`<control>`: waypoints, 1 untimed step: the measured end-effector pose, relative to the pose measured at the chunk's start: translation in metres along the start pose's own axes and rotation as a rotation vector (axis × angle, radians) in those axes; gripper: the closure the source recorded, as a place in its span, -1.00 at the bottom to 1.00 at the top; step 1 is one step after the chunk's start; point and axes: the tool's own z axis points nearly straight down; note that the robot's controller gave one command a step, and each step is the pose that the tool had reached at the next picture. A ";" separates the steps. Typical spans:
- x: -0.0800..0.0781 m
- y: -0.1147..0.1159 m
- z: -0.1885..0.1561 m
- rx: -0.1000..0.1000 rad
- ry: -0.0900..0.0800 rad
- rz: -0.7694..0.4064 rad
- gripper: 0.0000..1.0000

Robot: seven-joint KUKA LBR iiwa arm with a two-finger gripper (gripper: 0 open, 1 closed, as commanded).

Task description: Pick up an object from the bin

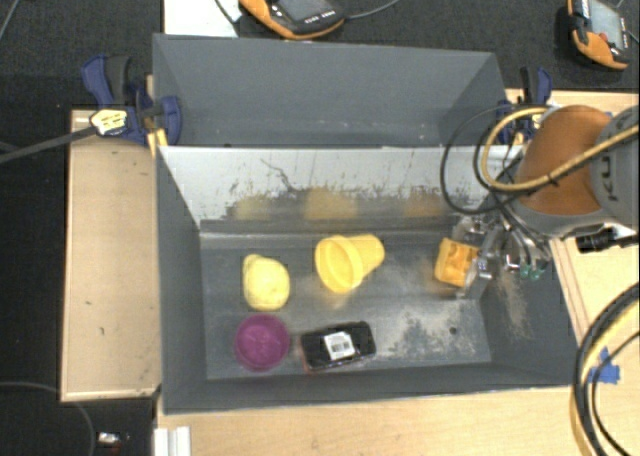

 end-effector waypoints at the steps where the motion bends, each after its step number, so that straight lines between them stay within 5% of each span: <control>1: 0.001 -0.002 0.000 0.001 0.001 0.040 -1.00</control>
Offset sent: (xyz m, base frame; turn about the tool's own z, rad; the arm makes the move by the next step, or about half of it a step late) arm -0.0001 -0.0001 0.0000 0.0033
